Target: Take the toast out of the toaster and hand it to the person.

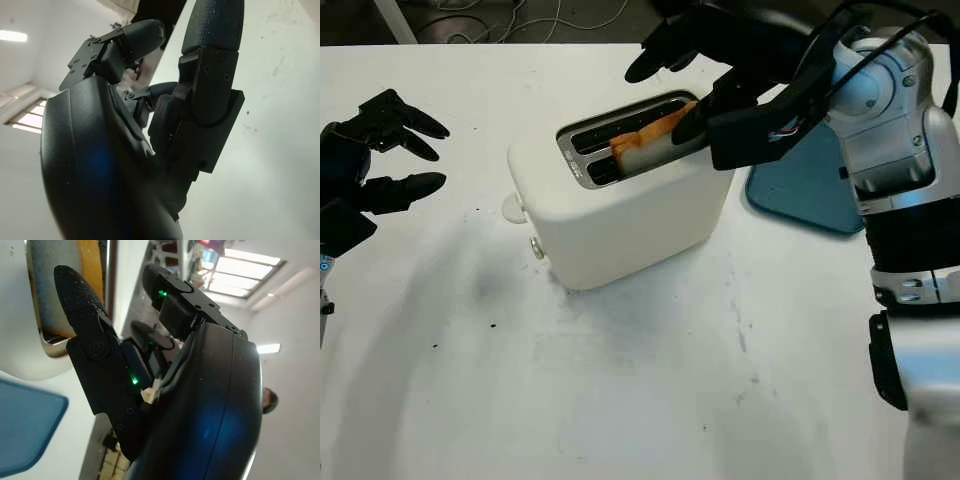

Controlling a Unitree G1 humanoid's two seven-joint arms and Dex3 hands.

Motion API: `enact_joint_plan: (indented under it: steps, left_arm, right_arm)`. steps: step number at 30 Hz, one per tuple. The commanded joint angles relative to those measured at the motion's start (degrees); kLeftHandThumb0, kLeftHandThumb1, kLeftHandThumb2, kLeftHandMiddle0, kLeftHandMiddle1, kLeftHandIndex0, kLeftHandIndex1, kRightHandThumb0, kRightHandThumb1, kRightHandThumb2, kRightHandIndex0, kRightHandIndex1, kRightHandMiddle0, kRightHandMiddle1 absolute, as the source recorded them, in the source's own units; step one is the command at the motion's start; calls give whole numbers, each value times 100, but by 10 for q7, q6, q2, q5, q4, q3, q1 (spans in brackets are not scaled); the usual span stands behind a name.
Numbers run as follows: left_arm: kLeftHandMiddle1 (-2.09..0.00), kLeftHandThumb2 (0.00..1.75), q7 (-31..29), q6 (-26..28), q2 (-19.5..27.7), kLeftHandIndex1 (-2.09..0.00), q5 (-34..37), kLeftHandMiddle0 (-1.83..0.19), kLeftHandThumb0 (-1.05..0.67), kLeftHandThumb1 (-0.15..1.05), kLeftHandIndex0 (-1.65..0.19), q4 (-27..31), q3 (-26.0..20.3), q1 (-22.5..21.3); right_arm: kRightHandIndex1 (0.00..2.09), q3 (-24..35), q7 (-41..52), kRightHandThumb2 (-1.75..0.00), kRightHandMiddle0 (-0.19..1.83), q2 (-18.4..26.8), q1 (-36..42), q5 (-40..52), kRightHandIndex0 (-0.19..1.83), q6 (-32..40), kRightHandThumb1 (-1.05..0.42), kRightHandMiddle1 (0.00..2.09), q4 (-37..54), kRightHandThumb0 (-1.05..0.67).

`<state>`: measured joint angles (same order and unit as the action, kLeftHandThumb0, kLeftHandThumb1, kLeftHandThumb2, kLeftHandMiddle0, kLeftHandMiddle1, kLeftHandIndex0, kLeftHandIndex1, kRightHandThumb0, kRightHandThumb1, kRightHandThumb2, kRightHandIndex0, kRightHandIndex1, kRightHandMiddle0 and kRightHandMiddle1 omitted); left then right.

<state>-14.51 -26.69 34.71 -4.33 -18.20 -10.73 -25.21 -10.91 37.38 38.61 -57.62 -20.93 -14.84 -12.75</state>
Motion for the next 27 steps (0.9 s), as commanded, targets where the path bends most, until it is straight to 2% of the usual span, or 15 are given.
enact_joint_plan:
  steps: [1, 17, 20, 27]
  left_arm:
    - [-139, 27, 7, -6, 1, -129, 1, -42, -105, 92, -30, 3, -5, 13]
    - [-139, 26, 5, 4, 2, -129, 1, -42, -105, 92, -30, 10, -5, 15]
    - [-139, 26, 4, 2, 2, -129, 3, -42, -105, 92, -30, 8, -5, 14]
    - [-138, 26, 5, -3, 2, -128, 2, -42, -105, 92, -30, 5, -5, 12]
  right_arm:
    - [60, -5, 12, 0, 76, -1, 5, 4, 52, 3, -76, 0, 3, -69]
    - [63, -12, 18, 0, 76, -5, 7, 1, 55, 4, -74, 0, 3, -73]
    - [64, -12, 22, 0, 77, -11, 9, 13, 58, 4, -72, 1, -3, -69]
    - [88, -19, 25, 0, 88, -16, 18, 13, 67, -12, -72, 5, -17, -55]
